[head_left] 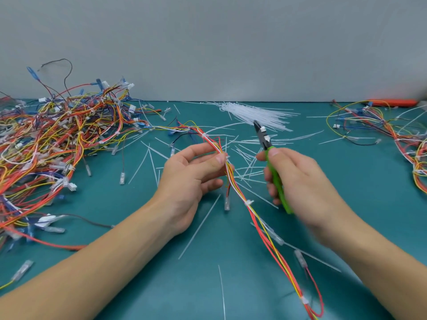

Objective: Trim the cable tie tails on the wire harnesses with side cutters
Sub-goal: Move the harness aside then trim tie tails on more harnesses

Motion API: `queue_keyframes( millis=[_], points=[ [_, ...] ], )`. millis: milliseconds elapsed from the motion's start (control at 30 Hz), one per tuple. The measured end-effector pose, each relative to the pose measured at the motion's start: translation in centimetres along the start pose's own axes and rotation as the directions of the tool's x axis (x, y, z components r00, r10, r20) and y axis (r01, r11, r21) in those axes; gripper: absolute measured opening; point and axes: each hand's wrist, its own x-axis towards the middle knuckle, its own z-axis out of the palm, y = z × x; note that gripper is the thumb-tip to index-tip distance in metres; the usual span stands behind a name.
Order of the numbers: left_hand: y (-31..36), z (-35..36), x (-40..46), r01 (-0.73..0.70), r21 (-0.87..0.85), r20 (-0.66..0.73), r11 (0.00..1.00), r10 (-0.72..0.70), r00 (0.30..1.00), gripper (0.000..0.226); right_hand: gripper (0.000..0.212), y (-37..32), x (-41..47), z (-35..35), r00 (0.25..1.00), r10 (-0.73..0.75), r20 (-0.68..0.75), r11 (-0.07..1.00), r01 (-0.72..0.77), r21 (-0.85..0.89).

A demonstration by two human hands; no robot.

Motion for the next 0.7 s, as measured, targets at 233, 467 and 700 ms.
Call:
queue_keyframes(
  millis=[233,467,700],
  points=[
    [0.4,-0.1,0.3,0.055,0.061,0.098,0.997,-0.061,0.993,0.021,0.019,-0.1,0.1,-0.3,0.997,0.017,0.071,0.978,-0.032,0.206],
    [0.9,-0.6,0.6,0.103,0.068,0.010,0.992,-0.104,0.994,0.026,0.050,-1.1,0.4,-2.1,0.878,0.095,0.470,0.776,-0.361,0.517],
    [1.6,-1.6,1.0,0.090,0.050,0.049,0.995,-0.092,0.995,0.014,0.032,-0.2,0.5,-2.1,0.697,0.074,0.713,0.555,-0.623,0.551]
  ],
)
